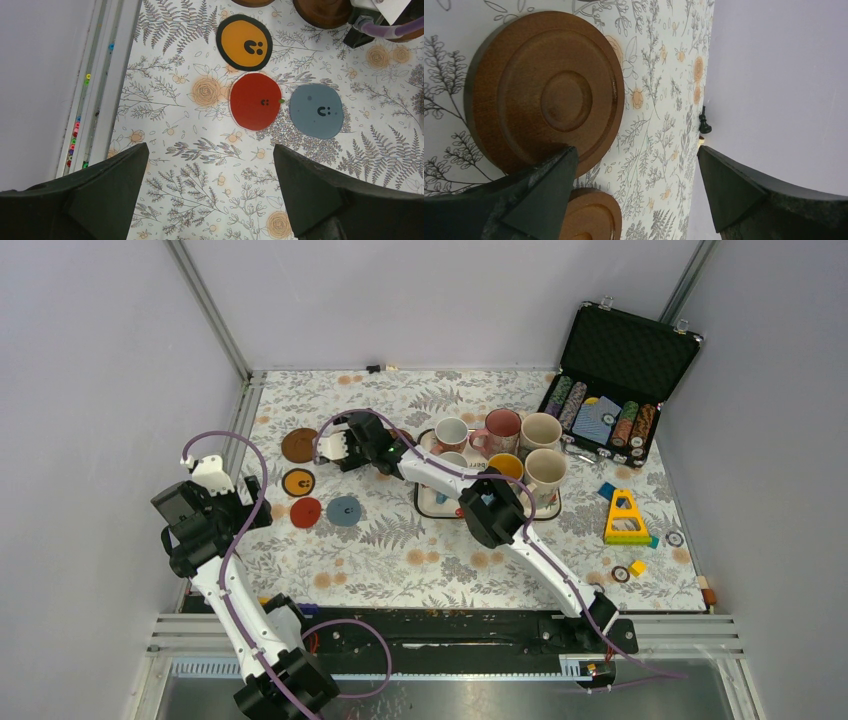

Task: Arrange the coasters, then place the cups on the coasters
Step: Move the coaster to the center of the board.

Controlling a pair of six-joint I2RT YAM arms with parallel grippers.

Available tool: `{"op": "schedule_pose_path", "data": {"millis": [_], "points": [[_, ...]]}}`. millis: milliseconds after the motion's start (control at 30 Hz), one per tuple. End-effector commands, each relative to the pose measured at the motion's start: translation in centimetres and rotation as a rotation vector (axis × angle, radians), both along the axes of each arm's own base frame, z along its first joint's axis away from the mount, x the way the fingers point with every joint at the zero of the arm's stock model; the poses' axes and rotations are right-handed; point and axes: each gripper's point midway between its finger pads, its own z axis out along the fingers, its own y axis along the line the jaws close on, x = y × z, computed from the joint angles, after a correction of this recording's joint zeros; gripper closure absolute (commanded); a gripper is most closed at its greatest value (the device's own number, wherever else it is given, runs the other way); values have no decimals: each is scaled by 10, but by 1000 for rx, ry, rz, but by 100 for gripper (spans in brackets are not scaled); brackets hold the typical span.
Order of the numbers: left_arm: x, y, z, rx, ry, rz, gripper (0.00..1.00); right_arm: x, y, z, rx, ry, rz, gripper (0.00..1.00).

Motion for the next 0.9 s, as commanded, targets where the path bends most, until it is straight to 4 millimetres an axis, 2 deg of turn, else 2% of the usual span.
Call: {"op": "schedule_pose_path", "data": {"millis": [0, 100, 200, 300, 367, 400, 433, 467, 533, 633, 667, 733, 867], "points": [[8, 2, 14, 27, -64, -14, 2, 0, 2, 36, 96, -19, -72, 2], [7, 2, 15, 30, -66, -12, 2, 5, 10, 83, 237, -100, -108, 2], [7, 2, 15, 30, -65, -13, 2, 6, 4, 133, 342, -128, -153, 2], [7, 2, 14, 29, -63, -13, 2, -3, -14, 185, 411, -114, -196, 2], [7, 3, 14, 30, -64, -11, 2, -16, -30, 212, 422, -75, -218, 2], [7, 3, 14, 32, -64, -10, 2, -27, -44, 229, 413, -43, -232, 2], [7, 2, 14, 31, -64, -11, 2, -36, -53, 225, 377, 9, -243, 2], [7, 3, 15, 34, -66, -10, 2, -51, -67, 238, 363, 46, -246, 2], [6, 2, 16, 36, -70, -11, 2, -78, -95, 241, 317, 143, -280, 2], [7, 1, 17, 37, -76, -19, 2, -125, -145, 226, 225, 286, -336, 2], [6, 0, 17, 38, -76, -23, 2, -142, -165, 207, 175, 335, -360, 2], [5, -4, 18, 43, -81, -48, 1, -174, -201, 191, 124, 387, -376, 2], [4, -30, 28, 31, -118, -199, 1, -245, -274, 170, 58, 463, -356, 2]]}}
